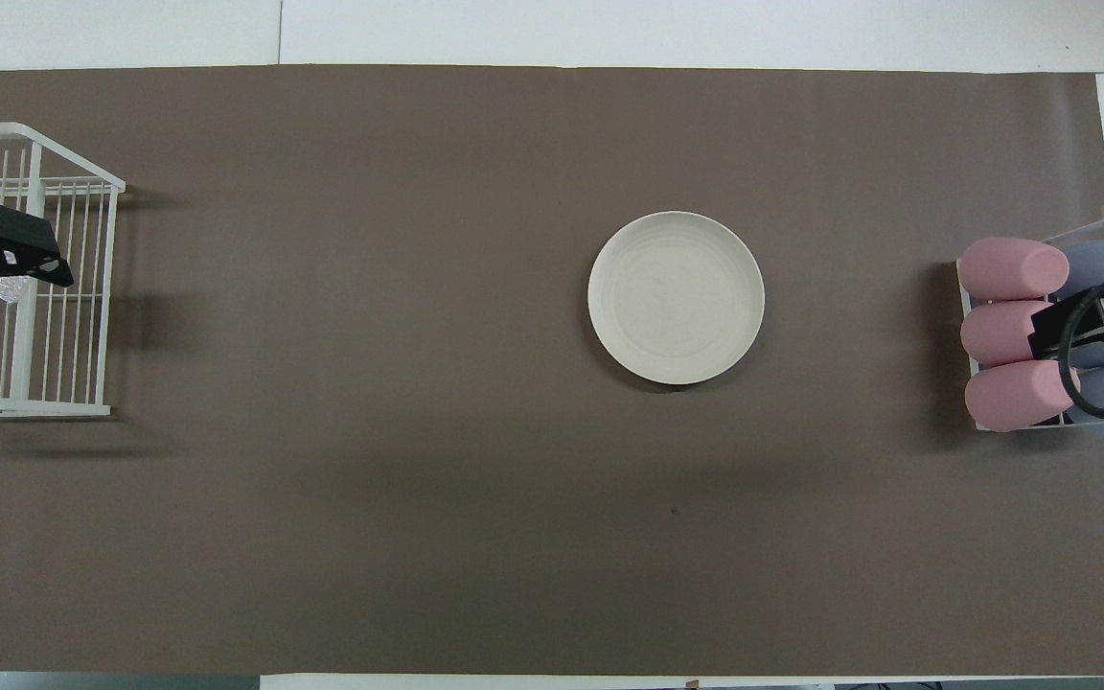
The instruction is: Wipe plate with sponge
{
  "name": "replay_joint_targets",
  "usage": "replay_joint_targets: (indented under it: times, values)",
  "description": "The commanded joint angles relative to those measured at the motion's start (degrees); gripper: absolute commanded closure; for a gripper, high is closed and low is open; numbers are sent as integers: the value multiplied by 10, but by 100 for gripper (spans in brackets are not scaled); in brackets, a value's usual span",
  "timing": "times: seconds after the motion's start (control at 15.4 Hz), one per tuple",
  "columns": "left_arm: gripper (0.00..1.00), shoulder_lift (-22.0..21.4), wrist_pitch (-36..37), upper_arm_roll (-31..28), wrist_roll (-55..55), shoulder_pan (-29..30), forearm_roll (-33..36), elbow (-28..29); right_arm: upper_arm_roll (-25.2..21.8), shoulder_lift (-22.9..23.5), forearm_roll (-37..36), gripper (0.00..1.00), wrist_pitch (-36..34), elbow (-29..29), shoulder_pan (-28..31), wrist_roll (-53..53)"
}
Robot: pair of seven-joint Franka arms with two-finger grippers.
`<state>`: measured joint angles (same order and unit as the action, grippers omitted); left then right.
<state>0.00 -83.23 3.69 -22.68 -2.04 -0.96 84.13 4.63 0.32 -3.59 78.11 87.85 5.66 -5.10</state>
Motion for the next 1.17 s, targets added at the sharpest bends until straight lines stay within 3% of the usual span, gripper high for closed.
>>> replay_joint_targets:
  times: [0.0, 0.39, 1.1]
  values:
    - [0, 7, 13, -2, 48, -8, 2, -8, 6, -10, 1, 0, 12, 10, 8, -1]
    - [0, -3, 3, 4, 130, 4, -24, 31, 6, -10, 2, 0, 11, 10, 7, -1]
    - [0, -5, 2, 4, 168, 0, -15, 38, 6, -10, 2, 0, 10, 10, 7, 0]
